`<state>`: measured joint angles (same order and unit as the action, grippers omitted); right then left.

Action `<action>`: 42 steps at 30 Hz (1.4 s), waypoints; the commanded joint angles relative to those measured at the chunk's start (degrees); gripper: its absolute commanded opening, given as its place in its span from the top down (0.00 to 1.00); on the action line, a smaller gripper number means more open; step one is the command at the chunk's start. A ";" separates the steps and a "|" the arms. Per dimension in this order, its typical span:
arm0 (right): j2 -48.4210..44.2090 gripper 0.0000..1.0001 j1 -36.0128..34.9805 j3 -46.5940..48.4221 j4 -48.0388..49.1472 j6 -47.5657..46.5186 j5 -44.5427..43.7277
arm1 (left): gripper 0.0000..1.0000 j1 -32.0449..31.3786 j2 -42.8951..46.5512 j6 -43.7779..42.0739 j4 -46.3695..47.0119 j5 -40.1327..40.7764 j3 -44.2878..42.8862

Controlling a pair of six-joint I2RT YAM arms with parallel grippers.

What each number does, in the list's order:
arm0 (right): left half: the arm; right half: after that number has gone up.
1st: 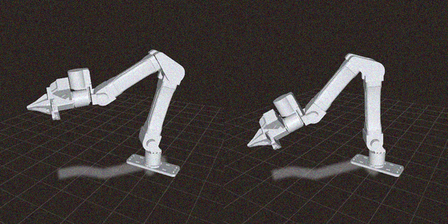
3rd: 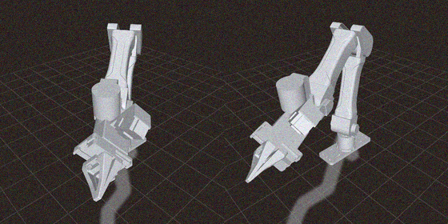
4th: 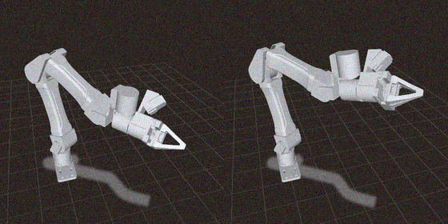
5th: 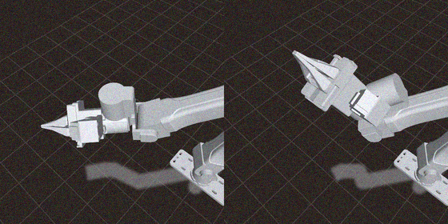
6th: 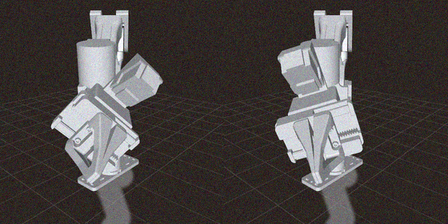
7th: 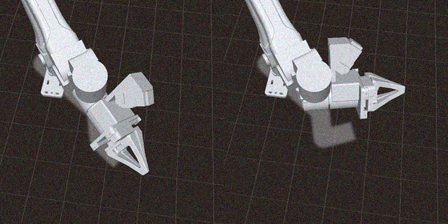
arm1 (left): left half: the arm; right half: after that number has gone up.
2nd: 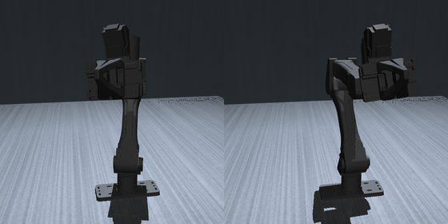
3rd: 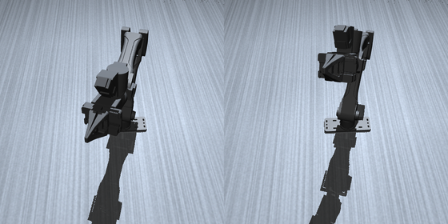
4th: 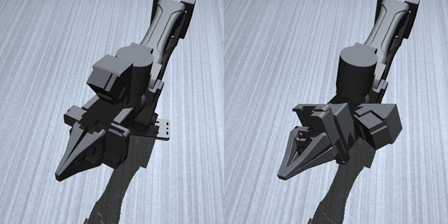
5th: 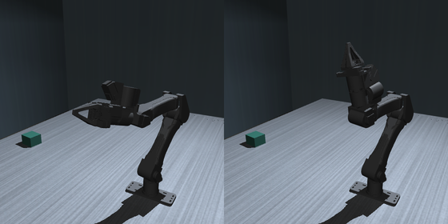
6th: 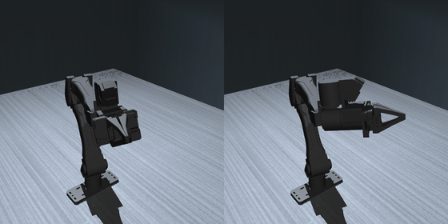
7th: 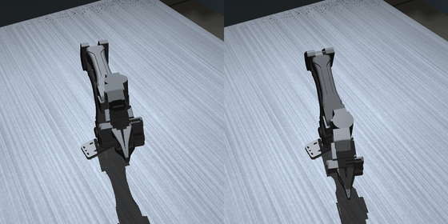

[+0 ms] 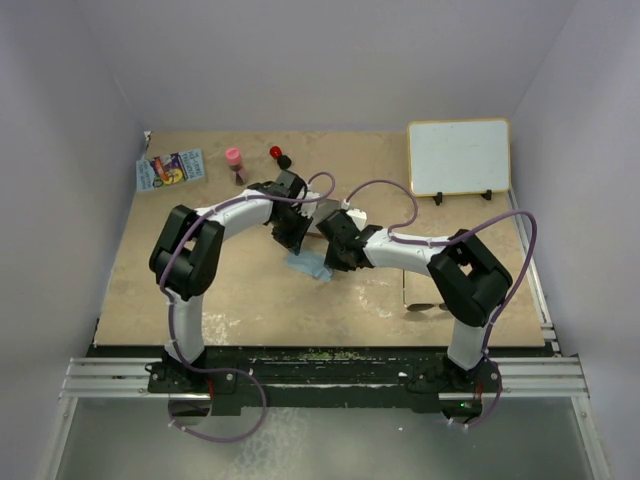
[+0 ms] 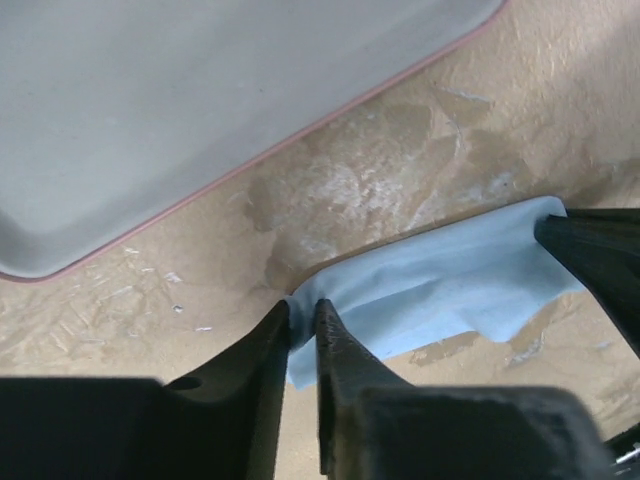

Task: Organize the sunglasses
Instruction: Pick up the glasses cleaning cloth from the center of the board, then place the glasses cleaning cloth in the sunglasses case.

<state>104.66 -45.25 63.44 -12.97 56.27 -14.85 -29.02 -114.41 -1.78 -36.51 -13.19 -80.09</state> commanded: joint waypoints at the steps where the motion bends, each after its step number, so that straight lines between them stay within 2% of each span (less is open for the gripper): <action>1: 1.04 1.00 0.17 1.51 -1.89 -0.51 0.30 | 0.87 -0.51 -2.63 -1.09 -2.87 -3.90 2.36; 3: 1.27 1.00 0.12 1.75 -1.88 -0.47 0.43 | 0.96 -0.52 -2.60 -1.29 -2.87 -4.03 2.43; 4: 1.33 1.00 0.15 1.88 -1.93 -0.55 0.44 | 0.96 -0.52 -2.47 -1.45 -3.01 -4.04 2.26; 17: 0.18 1.00 0.07 6.89 -5.63 -1.91 -1.98 | 0.96 -0.35 6.20 -3.31 -3.92 1.41 -2.67; 27: 1.28 1.00 0.04 11.41 -7.43 -3.61 -2.71 | 0.96 1.34 5.13 -2.00 -3.59 1.56 -5.03; 36: 3.65 1.00 0.32 15.95 -11.06 -6.10 -9.18 | 0.96 2.68 5.49 -1.50 -1.42 3.24 -7.39; 42: 4.53 1.00 0.41 17.99 -11.26 -7.28 -13.15 | 0.96 2.77 6.72 -3.05 1.73 1.66 -6.40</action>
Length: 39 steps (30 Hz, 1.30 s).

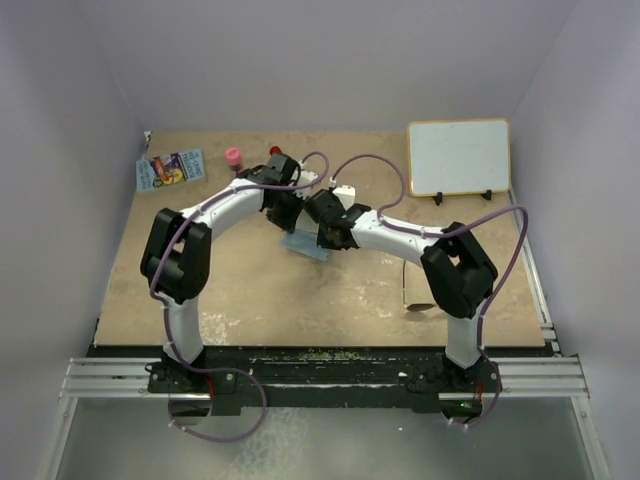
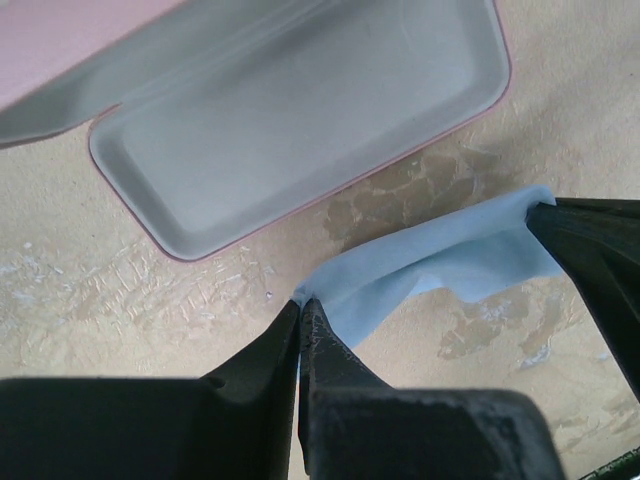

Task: Organize the sunglasses
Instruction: Place the glasses cleaning cloth in the sunglasses case.

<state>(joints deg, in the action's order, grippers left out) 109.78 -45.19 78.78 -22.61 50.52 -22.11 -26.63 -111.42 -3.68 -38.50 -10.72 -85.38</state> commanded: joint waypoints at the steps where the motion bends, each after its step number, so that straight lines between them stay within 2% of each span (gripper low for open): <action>1: -1.03 1.00 0.30 2.48 -1.14 -1.65 -6.30 | 0.96 0.40 4.12 -1.61 4.59 -0.33 -0.51; 12: -16.13 1.00 0.17 -13.61 15.64 -6.46 1.36 | 0.96 0.43 17.47 -2.97 10.62 -4.54 8.68; 19: -19.18 1.00 -0.59 -13.15 17.48 -9.69 3.54 | 0.96 0.44 14.13 -2.21 5.29 -5.51 4.44; 28: -14.27 1.00 -0.60 -8.54 9.11 -5.77 1.93 | 0.96 0.44 14.10 -0.95 6.38 -2.08 5.29; 36: -5.39 1.00 0.42 0.33 -1.95 -1.01 -3.43 | 0.96 0.69 6.39 1.58 4.59 0.88 3.61; 39: -4.20 1.00 0.92 0.50 -0.78 -0.71 -3.52 | 0.96 0.78 4.48 2.00 4.63 0.74 2.84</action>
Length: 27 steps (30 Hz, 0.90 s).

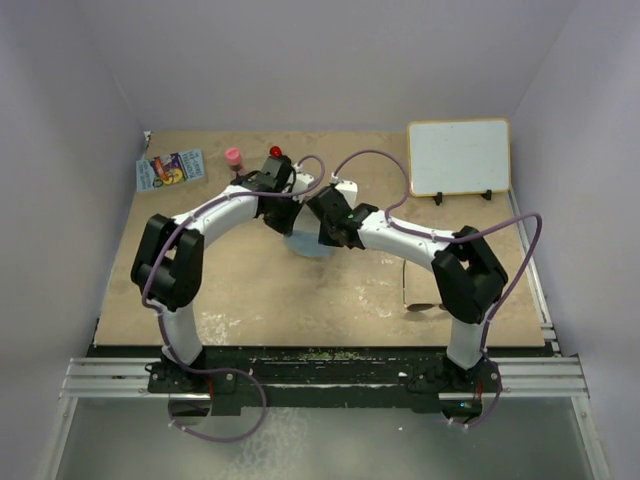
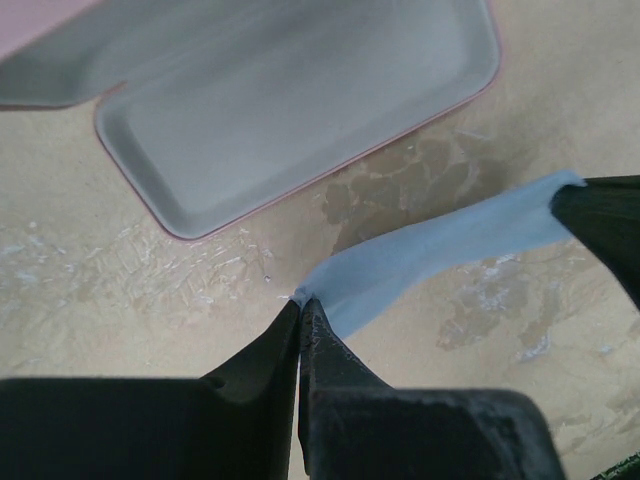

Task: Organize the sunglasses
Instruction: Place the glasses cleaning cloth in the sunglasses case.

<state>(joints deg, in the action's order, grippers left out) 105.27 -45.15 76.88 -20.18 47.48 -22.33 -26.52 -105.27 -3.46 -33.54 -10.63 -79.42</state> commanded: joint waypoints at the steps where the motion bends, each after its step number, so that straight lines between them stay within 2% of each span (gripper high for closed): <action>1: 0.43 1.00 1.07 2.28 -2.39 2.20 -3.06 | 0.96 0.76 -2.10 1.94 -0.24 0.74 -3.40; 27: 8.77 1.00 4.90 10.34 3.08 -2.83 -3.16 | 0.96 1.12 -7.66 1.86 2.94 4.12 -9.23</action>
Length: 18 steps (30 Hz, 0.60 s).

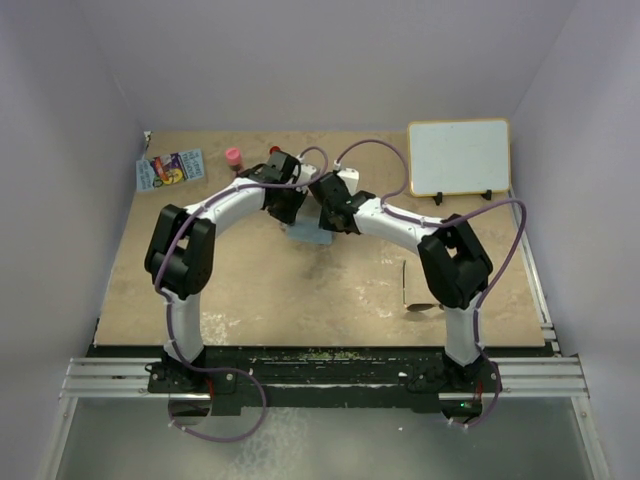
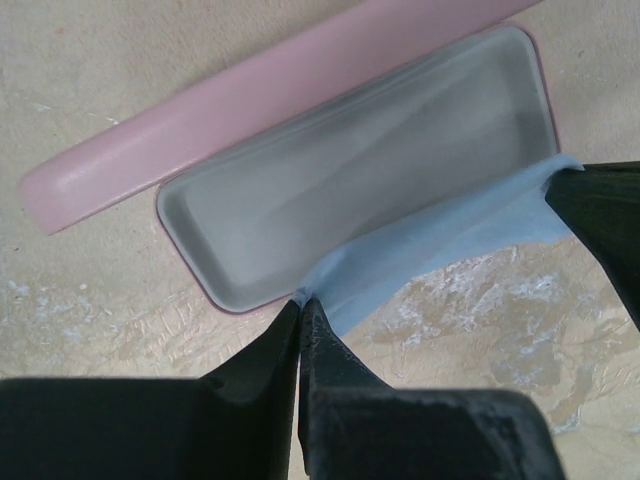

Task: Organize the sunglasses
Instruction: Place the glasses cleaning cloth in the sunglasses case.

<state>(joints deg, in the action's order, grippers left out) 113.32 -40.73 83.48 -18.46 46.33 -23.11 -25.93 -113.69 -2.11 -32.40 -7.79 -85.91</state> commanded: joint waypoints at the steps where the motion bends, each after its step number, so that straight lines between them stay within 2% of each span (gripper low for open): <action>1: 1.18 1.00 0.58 4.24 1.14 -1.78 -2.44 | 0.96 0.53 0.70 0.47 1.89 1.51 -2.89; 18: 1.68 1.00 1.47 3.63 2.81 -0.34 -4.96 | 0.96 0.62 -1.58 0.93 2.93 1.29 -4.78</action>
<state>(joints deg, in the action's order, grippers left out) 117.27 -39.68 86.56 -17.19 45.47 -25.10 -25.76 -115.42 -2.09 -31.31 -6.74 -88.05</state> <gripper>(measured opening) 0.004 0.039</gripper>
